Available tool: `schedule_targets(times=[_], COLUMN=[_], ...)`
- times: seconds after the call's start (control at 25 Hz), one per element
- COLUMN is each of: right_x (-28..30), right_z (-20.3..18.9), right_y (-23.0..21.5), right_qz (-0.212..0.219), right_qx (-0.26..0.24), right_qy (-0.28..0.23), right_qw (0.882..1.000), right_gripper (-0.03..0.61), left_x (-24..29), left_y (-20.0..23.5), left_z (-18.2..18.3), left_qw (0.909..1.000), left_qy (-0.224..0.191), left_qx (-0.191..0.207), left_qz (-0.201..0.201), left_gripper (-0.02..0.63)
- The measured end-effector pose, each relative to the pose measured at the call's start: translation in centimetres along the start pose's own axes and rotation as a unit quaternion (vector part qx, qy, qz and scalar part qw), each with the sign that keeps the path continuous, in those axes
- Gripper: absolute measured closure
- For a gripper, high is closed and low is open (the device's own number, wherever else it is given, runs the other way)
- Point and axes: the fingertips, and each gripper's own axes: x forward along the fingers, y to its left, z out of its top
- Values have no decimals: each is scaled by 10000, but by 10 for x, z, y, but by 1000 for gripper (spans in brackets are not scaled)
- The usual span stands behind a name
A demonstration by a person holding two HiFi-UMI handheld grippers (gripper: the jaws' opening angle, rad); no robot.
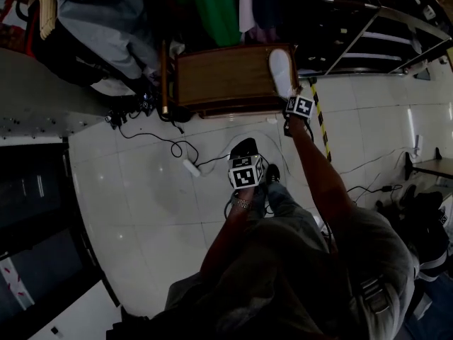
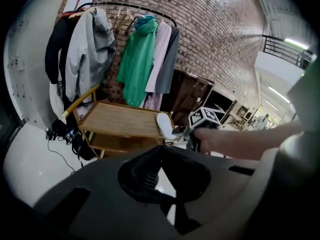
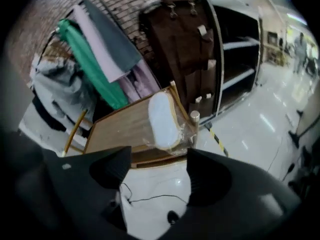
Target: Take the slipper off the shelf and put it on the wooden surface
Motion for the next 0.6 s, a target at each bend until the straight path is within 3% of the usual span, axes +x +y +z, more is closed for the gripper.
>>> schedule_targets(times=[0.12, 0.24, 0.4, 0.44, 0.56, 0.6], right_x=[-66, -107, -154, -163, -187, -193], right_z=[-25, -32, -27, -22, -2, 2], right_y=[34, 76, 118, 127, 146, 149], right_qz=[272, 601, 804, 916, 1038, 1060], right_qx=[-1080, -1555, -1746, -1723, -2001, -2061], right_qy=[-168, -247, -157, -243, -597, -696], right_qw=[9936, 9857, 9812, 9805, 9724, 9703], right_gripper=[305, 367, 374, 397, 554, 560], left_x=[2, 5, 0, -2, -9, -12], left_y=[-14, -27, -47, -51, -61, -63], left_z=[32, 62, 91, 100, 117, 119], left_qw=[9996, 9982, 9971, 9967, 9949, 9942], left_qy=[-64, -76, -160, -216, -371, -404], left_qx=[168, 411, 513, 545, 705, 764], left_qz=[-239, -421, -542, -563, -613, -638], left_gripper=[612, 612, 611, 612, 612, 612])
